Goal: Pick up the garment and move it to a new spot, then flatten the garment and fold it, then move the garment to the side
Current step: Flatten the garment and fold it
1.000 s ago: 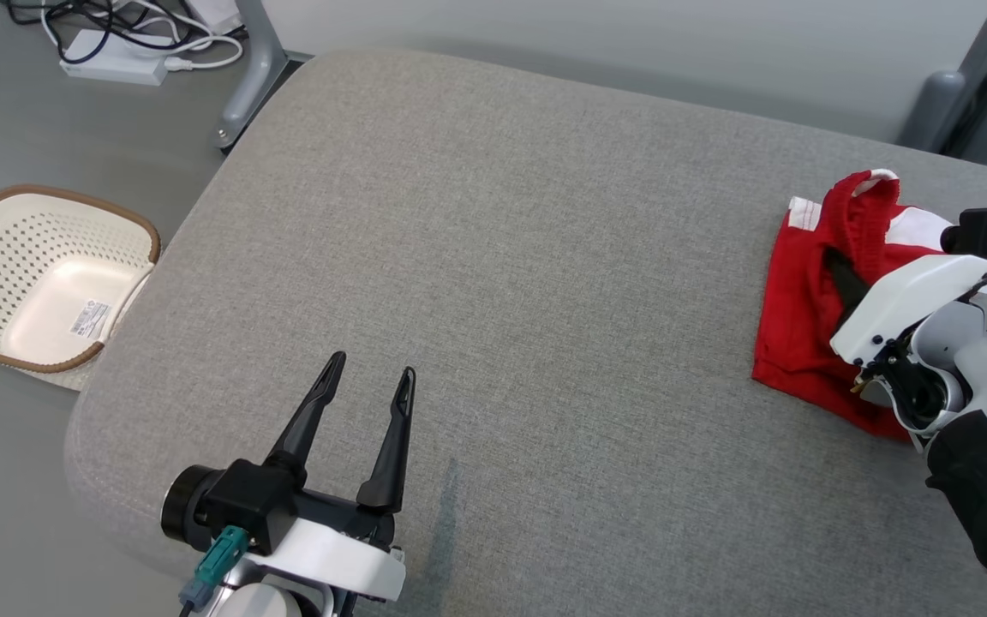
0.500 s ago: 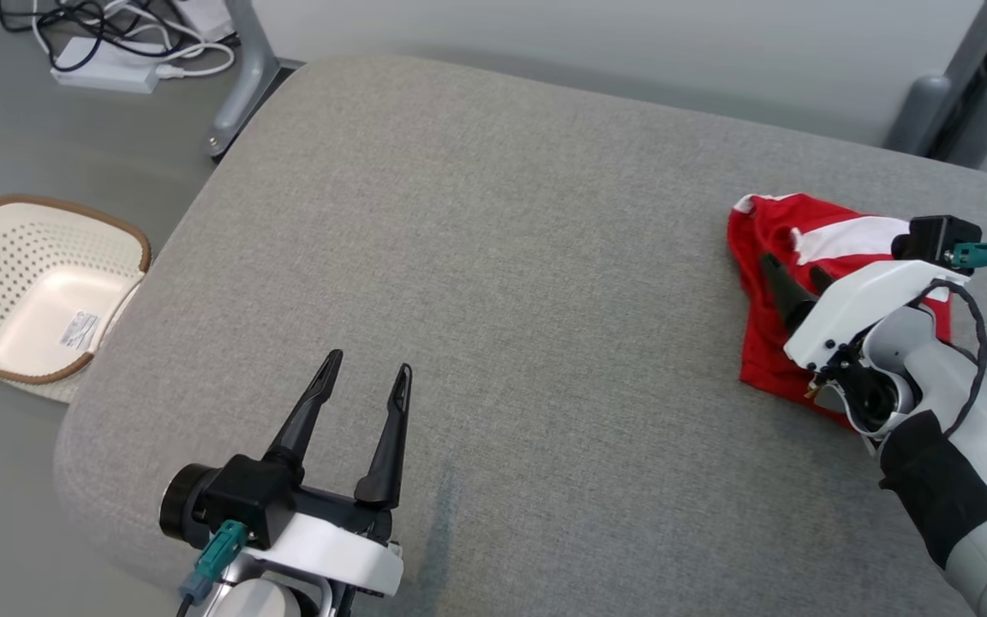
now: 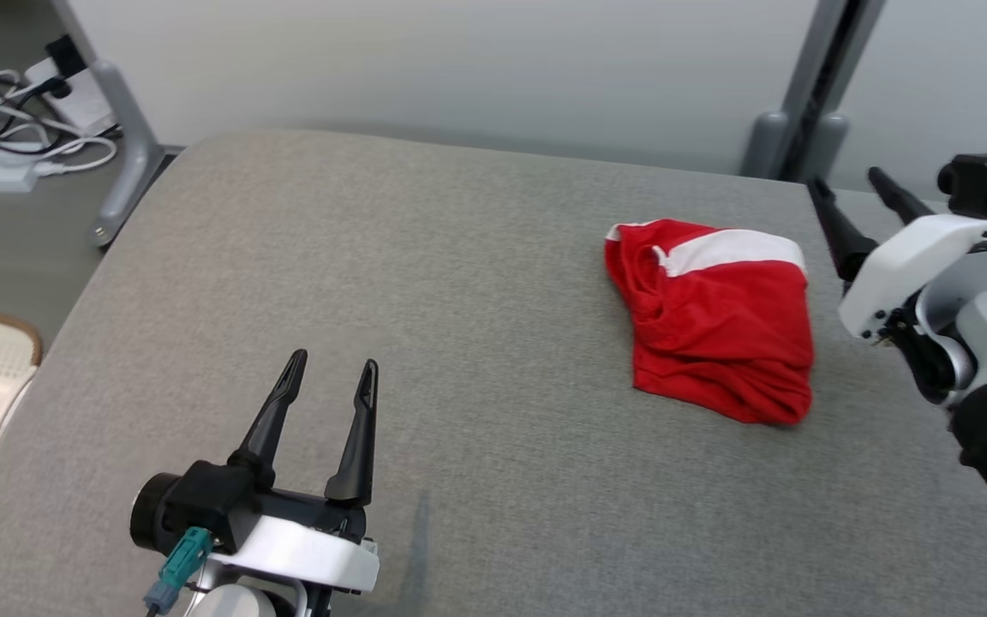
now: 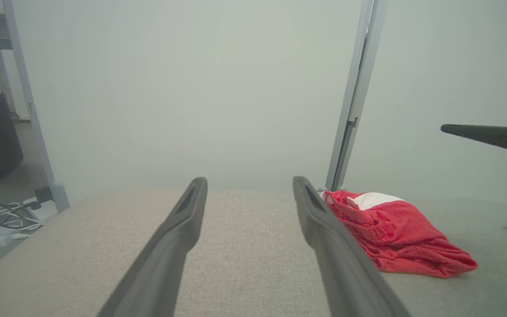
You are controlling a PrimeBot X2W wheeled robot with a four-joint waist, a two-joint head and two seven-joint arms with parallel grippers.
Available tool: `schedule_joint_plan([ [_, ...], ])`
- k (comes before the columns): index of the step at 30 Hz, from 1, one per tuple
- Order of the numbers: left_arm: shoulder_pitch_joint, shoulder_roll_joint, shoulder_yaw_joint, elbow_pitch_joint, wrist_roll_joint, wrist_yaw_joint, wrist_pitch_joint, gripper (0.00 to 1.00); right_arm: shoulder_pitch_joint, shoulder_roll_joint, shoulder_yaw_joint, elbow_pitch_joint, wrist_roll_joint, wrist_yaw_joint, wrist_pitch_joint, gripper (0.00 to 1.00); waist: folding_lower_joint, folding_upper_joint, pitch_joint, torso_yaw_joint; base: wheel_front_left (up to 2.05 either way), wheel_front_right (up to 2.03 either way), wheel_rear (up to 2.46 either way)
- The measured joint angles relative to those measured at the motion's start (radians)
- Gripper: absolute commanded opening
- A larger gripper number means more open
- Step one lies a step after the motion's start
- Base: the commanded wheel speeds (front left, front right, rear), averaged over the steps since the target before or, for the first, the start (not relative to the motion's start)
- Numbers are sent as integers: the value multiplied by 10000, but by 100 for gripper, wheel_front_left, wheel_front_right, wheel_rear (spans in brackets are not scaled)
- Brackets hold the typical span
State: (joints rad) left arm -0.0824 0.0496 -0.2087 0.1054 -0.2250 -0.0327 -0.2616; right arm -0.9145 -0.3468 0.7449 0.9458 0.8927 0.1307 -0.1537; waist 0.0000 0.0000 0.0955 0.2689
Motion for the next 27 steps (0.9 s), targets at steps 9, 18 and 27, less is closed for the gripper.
schedule_joint_plan([
  [9, 22, -6, 194, -257, -424, 84, 2, 100, 577, -1101, -871, -732, -1977, 2, -1047, 100, 0, 0, -187, -814, 0, 0, 0],
  [18, 166, -6, 430, -345, -1032, 247, 2, 100, 5225, 286, -6612, -5774, -6698, 0, -1104, 100, -1, 0, -130, -1085, 0, 0, 0],
  [27, 368, -6, 430, -301, -811, 339, 2, 100, 6636, 1434, -7440, -7066, -7885, 2, -1106, 100, 0, 0, -106, -1034, 0, 0, 0],
])
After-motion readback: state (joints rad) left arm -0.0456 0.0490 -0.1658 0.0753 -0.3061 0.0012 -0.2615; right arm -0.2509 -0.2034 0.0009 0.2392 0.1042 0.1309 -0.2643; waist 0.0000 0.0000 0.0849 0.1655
